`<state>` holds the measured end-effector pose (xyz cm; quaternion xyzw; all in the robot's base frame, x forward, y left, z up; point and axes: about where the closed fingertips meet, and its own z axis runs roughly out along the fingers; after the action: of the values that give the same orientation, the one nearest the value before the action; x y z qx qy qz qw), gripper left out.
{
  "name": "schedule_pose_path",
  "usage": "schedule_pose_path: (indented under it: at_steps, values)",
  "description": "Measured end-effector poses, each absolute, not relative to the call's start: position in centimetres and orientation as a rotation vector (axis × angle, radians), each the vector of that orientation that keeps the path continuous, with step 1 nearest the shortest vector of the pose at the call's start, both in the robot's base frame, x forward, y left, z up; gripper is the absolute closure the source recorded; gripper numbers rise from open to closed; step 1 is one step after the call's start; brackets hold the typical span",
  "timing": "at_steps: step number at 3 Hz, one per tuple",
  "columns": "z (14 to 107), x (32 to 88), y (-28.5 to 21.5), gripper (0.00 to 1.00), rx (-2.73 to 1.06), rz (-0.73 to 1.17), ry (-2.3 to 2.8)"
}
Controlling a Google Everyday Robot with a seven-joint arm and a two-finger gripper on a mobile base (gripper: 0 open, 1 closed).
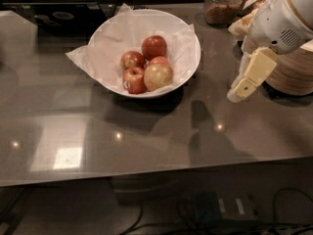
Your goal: Pick apple from white bowl
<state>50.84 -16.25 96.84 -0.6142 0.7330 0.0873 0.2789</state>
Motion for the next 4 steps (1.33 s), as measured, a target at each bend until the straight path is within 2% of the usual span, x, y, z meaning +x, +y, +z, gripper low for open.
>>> schedule_pose_path:
  at_steps: [2,3,4]
  values:
    - [96.7,51.1,-16.1,0.00,-1.627,0.235,1.960]
    - [96.6,52.9,-12.8,0.00,-1.647,0.294,1.848]
    - [96.9,54.1,-9.9,0.11,-1.677,0.336,1.758]
